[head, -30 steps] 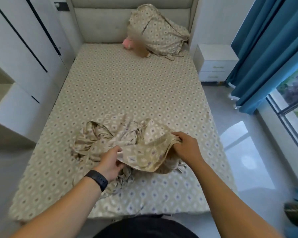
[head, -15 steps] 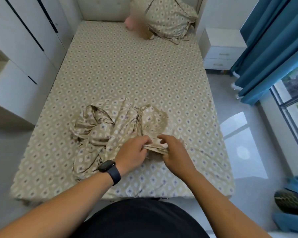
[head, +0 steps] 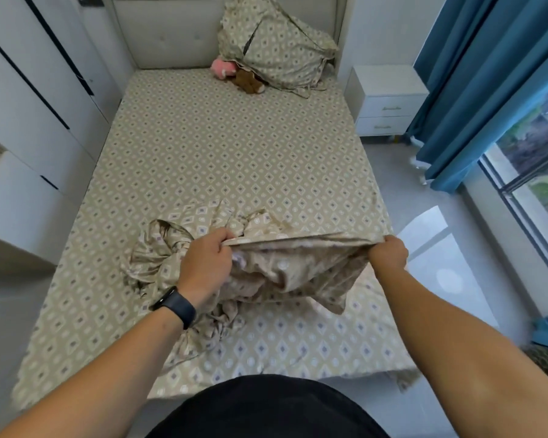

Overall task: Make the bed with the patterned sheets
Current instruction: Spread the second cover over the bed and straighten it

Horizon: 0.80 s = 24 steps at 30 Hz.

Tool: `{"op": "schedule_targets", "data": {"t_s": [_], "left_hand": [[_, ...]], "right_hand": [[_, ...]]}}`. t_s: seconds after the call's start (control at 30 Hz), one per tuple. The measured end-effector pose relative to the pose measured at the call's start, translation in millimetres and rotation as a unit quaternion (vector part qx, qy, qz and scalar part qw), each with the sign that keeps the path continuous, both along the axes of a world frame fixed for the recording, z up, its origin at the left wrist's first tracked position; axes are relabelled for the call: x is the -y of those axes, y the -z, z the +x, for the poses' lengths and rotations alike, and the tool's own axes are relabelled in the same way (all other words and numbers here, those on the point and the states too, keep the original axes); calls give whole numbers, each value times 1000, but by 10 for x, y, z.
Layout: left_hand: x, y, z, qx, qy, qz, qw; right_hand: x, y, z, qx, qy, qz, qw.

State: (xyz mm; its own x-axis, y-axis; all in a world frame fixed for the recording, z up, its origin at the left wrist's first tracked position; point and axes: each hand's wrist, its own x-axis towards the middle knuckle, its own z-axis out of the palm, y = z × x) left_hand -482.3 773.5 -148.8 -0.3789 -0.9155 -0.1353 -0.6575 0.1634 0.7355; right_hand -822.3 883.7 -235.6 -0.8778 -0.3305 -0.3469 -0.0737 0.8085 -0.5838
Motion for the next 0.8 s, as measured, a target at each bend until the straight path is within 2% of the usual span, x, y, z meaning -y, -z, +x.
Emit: {"op": "schedule_targets", "data": {"t_s": [0.07, 0.1, 0.13, 0.2, 0.27, 0.3, 0.37, 0.4, 0.5, 0.63, 0.67, 0.73, 0.77, 0.8], "left_hand": [[38, -27, -177, 19, 67, 14, 997], [35, -69, -298, 18, 95, 16, 995], [23, -142, -426, 7, 118, 18, 993], [-12, -359, -711, -35, 168, 22, 985], [-41, -637, -1029, -70, 216, 1, 974], [-32, -743, -1142, -78, 230, -19, 970], [10, -903, -1344, -97, 237, -47, 965], [48, -924, -1398, -110, 230, -52, 965], [114, -775, -1337, -109, 189, -31, 975], [68, -308, -1127, -22, 186, 26, 982], [27, -187, -1084, -3, 193, 44, 980], [-96, 13, -1030, 15, 199, 83, 976], [-191, 104, -1018, 20, 208, 100, 973], [-299, 182, -1016, 33, 225, 112, 967]], "right_hand": [[348, -449, -280, 41, 96, -92, 990], [514, -730, -437, 52, 132, -178, 974], [655, -1030, -602, 55, 180, -288, 939], [801, -1662, -885, 69, 286, -498, 816], [820, -2130, -1151, 87, 302, -637, 704], [838, -2331, -1172, 91, 295, -675, 670], [819, -2606, -1209, 86, 279, -721, 628], [795, -2661, -1248, 74, 267, -729, 626], [632, -2466, -1278, -27, 275, -667, 692], [119, -1600, -1081, -13, 282, -575, 768], [-64, -1300, -986, -32, 269, -523, 808], [-447, -667, -776, -54, 226, -344, 910], [-615, -342, -623, -16, 229, -256, 939], [-764, -56, -464, 47, 254, -200, 945]]}}
